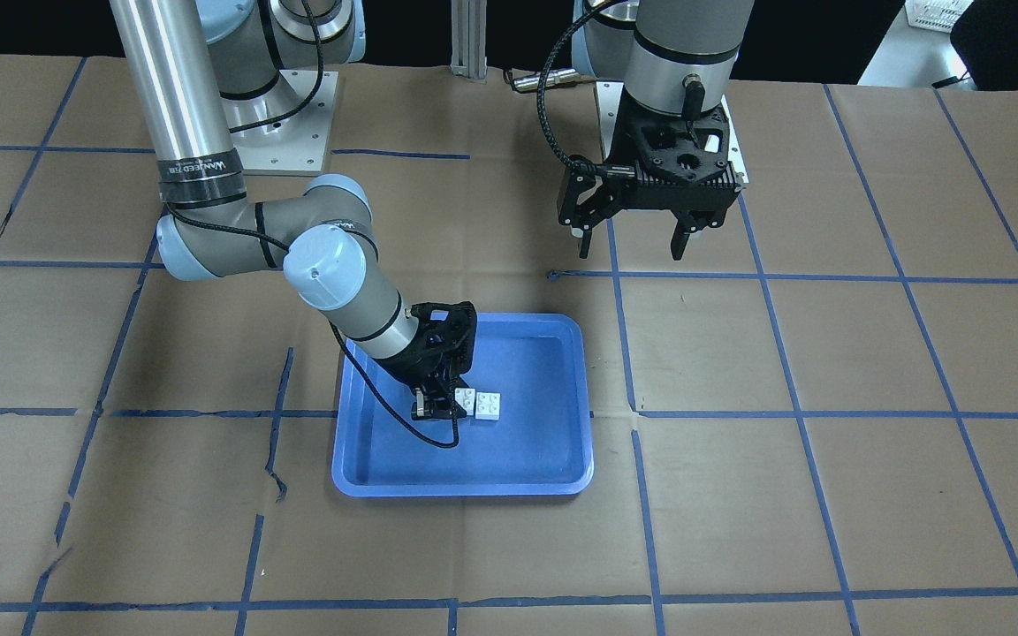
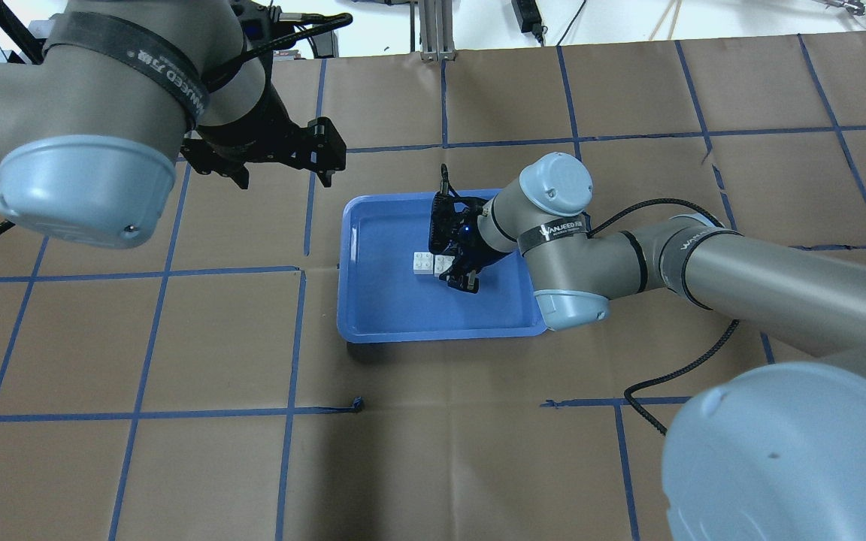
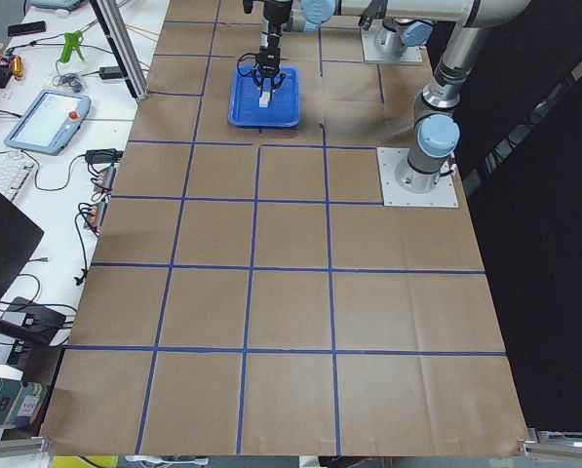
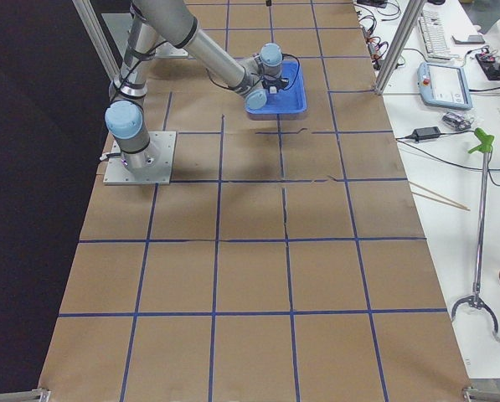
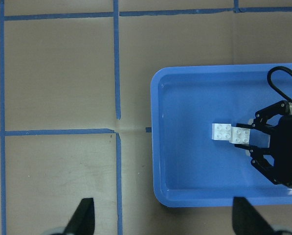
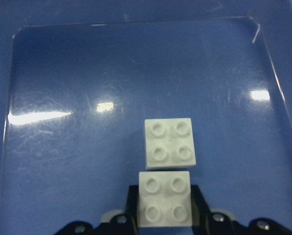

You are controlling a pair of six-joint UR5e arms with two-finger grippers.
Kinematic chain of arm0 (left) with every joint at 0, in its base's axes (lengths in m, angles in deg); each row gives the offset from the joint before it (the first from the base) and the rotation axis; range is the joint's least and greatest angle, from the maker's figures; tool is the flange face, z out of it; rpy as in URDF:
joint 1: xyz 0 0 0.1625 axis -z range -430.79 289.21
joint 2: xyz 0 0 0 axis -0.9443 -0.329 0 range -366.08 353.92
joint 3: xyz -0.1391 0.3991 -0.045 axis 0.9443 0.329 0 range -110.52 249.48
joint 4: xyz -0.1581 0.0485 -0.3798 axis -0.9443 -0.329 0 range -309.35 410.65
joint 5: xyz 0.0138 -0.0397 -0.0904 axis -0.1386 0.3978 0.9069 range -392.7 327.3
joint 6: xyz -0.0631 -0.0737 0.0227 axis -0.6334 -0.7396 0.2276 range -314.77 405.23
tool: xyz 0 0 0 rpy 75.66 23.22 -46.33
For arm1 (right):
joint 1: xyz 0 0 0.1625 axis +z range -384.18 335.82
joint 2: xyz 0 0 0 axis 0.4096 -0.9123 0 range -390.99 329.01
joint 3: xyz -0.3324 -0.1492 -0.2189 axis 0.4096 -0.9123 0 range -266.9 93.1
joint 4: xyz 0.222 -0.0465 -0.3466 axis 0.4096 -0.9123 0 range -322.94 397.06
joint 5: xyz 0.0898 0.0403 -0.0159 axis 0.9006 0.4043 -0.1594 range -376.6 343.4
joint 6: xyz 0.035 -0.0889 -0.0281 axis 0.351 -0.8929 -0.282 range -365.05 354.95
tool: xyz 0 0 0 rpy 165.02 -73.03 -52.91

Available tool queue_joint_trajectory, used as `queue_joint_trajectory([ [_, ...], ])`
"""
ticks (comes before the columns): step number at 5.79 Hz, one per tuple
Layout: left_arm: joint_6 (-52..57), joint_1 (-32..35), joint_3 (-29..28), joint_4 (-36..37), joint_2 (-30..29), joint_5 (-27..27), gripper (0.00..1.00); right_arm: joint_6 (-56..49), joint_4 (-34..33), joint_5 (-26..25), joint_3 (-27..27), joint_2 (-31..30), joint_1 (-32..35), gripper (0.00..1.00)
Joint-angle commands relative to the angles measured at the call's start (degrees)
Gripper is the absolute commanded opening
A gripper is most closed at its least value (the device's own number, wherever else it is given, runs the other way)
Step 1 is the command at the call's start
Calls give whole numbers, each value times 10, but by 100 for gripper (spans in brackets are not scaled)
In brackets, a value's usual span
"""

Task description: Assemble white blocks and place on blue tray

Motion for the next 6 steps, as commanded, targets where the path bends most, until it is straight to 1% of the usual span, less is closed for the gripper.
queue_joint_trajectory([
  [1, -1, 0, 0, 3, -2, 1, 99, 1, 0, 2, -2, 1, 1, 24],
  [4, -2, -1, -6, 5, -1, 3, 99, 18, -8, 3, -2, 1, 1, 24],
  [6, -3, 0, -14, 19, -19, 3, 99, 18, -8, 3, -2, 2, 1, 24],
])
